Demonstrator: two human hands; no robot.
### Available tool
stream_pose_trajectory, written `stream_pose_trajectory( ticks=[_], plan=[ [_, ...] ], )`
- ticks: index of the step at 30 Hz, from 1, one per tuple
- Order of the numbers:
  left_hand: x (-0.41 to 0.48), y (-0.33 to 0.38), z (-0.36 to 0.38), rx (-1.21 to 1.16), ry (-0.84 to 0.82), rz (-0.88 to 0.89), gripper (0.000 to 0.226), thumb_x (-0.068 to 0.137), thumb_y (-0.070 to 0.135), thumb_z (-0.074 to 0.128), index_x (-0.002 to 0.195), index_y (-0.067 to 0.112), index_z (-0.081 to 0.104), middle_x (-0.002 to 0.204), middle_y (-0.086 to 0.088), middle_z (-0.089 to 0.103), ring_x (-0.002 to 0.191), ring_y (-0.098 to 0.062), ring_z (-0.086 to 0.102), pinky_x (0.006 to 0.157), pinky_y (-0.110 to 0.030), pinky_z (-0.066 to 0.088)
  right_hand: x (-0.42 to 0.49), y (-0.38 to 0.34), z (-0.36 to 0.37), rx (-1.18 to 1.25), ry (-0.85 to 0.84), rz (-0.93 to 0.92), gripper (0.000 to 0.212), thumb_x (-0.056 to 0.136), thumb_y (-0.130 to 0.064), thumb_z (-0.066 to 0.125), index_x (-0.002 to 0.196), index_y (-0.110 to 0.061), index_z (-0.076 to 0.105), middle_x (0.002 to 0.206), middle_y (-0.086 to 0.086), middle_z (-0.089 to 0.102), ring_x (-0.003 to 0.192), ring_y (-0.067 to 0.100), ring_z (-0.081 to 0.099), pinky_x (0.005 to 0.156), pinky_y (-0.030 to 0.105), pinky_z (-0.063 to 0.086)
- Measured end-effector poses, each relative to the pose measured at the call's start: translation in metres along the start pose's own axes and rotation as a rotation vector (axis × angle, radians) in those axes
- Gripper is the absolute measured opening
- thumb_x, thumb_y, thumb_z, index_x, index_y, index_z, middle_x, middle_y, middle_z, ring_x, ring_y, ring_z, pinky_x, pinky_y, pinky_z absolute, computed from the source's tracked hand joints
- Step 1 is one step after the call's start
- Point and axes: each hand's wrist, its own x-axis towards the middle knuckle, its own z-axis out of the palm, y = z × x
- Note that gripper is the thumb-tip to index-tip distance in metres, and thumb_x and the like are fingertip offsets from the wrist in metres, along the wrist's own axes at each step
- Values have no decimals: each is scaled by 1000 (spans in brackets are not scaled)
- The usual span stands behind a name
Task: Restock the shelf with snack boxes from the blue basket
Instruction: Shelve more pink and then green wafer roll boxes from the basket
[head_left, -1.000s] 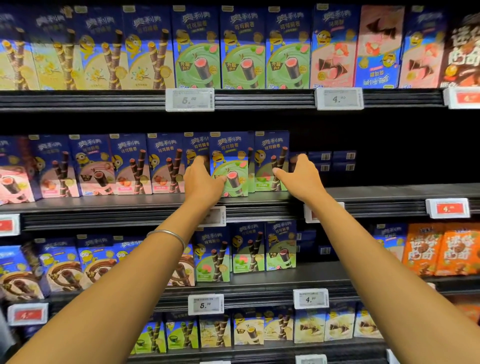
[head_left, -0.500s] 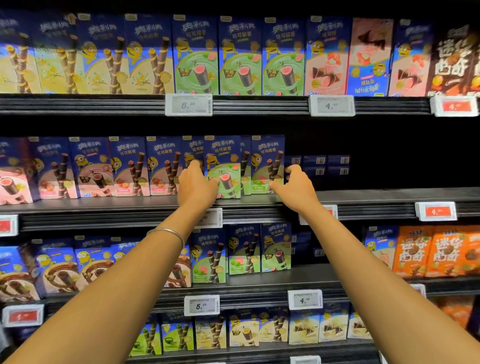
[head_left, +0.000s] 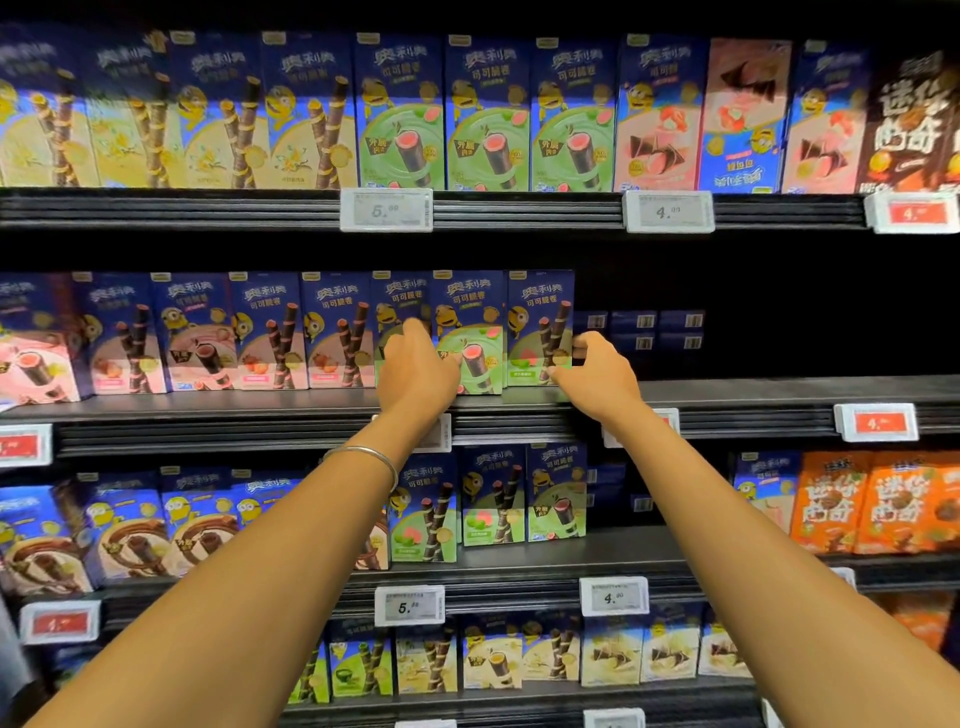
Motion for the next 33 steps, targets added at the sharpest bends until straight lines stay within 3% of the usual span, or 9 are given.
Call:
stream_pose_trajectory(
  ticks=[4, 9, 13, 15, 18, 22, 27, 30, 33],
  plan=[
    [-1, 6, 3, -10, -27, -10, 51, 100, 33, 72, 135, 6, 47, 138, -20, 54, 118, -44, 59, 94, -59, 54, -2, 1, -1, -13, -3, -18, 50, 89, -32, 73, 132, -17, 53, 130, 3, 64, 107, 21, 59, 81, 31, 41],
    [2, 0, 4, -71, -11, -29, 59, 98, 41, 73, 135, 3, 49, 137, -20, 56, 119, -41, 58, 90, -50, 54, -3, 1, -4, 13, -49, -10, 48, 90, -21, 67, 135, -15, 51, 131, 6, 62, 112, 27, 60, 83, 34, 44],
    [4, -8, -1, -208, 143, -47, 73, 98, 48, 69, 146, 5, 36, 147, -21, 34, 132, -42, 41, 95, -48, 45, 7, -5, -15, 343, -68, 156, 35, 90, -16, 60, 126, -14, 58, 133, 13, 59, 115, 27, 58, 100, 48, 51],
    [7, -14, -5, -252, 183, -82, 76, 98, 50, 67, 149, 8, 31, 152, -21, 24, 139, -43, 30, 107, -53, 42, 13, -12, -19, 548, -141, 267, 27, 90, -20, 62, 117, -18, 60, 130, 12, 57, 115, 25, 55, 97, 46, 51],
    [11, -21, -10, -294, 87, -170, 86, 96, 53, 69, 154, 7, 25, 159, -22, 19, 144, -48, 32, 114, -58, 41, 19, -15, -16, 625, -258, 305, 60, 87, -39, 70, 140, -18, 50, 138, 1, 50, 114, 17, 50, 95, 41, 41],
    [14, -22, -12, -238, 13, -186, 101, 86, 59, 79, 154, 6, 25, 157, -21, 25, 142, -47, 37, 112, -60, 44, 27, -9, -4, 516, -320, 262, 116, 71, -58, 83, 157, -13, 20, 161, 7, 32, 141, 27, 38, 109, 47, 34],
    [16, -20, -10, -154, 2, -232, 120, 72, 63, 89, 156, 9, 22, 161, -22, 20, 148, -48, 29, 111, -62, 43, 33, -12, 9, 390, -290, 197, 103, 57, -64, 88, 132, -12, 40, 127, 1, 50, 97, 11, 49, 83, 34, 37],
    [17, -20, -7, -119, 3, -233, 124, 71, 62, 90, 157, 7, 21, 160, -23, 21, 147, -48, 29, 111, -62, 43, 34, -14, 12, 368, -277, 196, 116, 53, -65, 90, 140, -7, 40, 133, 5, 54, 112, 20, 51, 83, 35, 38],
    [18, -21, -6, -78, 5, -232, 120, 71, 65, 88, 154, 7, 24, 157, -22, 24, 145, -46, 31, 107, -59, 45, 35, -14, 14, 354, -273, 184, 108, 55, -61, 91, 135, -7, 42, 132, 7, 56, 114, 23, 53, 82, 35, 40]
  ],
)
